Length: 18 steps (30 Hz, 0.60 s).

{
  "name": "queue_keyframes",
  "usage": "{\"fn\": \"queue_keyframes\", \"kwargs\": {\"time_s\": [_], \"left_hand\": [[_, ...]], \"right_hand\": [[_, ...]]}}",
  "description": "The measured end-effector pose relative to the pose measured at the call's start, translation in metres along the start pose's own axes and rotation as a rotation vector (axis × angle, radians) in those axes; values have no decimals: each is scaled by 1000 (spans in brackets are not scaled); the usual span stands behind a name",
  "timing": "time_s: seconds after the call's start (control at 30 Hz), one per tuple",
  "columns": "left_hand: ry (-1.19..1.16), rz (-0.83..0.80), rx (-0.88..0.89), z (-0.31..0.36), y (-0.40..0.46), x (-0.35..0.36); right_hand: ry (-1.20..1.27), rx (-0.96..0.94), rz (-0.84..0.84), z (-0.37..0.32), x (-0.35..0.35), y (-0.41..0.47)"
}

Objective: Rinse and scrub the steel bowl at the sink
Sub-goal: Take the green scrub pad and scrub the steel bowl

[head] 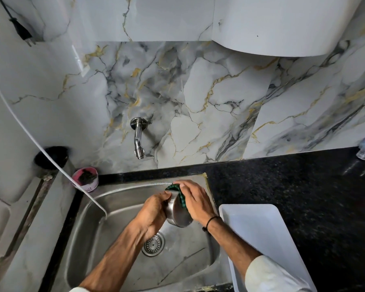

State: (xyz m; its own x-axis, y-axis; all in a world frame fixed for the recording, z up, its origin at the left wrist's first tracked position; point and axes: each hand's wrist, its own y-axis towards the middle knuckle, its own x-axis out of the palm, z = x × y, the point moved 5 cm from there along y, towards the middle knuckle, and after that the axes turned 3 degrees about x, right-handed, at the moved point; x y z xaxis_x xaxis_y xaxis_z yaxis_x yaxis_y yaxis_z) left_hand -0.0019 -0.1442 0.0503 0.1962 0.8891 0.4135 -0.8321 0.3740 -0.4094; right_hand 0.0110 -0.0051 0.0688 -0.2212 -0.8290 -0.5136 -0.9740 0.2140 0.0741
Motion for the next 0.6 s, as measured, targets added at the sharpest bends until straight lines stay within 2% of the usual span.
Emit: {"fn": "queue_keyframes", "kwargs": {"time_s": [0.07, 0.23, 0.4, 0.53, 0.6], "left_hand": [[-91, -8, -80, -4, -1, 3], [-530, 4, -133, -3, 2, 0], [-624, 74, -121, 7, 6, -9], [-603, 135, -111, 19, 9, -16], [-555, 141, -85, 24, 9, -17]], "right_hand": [[-230, -228, -21, -9, 6, -8], [-519, -455, -109, -16, 18, -22], [-660, -703, -10, -20, 19, -33], [-637, -761, 69, -13, 15, -44], [-566, -651, 60, -3, 15, -46]]}}
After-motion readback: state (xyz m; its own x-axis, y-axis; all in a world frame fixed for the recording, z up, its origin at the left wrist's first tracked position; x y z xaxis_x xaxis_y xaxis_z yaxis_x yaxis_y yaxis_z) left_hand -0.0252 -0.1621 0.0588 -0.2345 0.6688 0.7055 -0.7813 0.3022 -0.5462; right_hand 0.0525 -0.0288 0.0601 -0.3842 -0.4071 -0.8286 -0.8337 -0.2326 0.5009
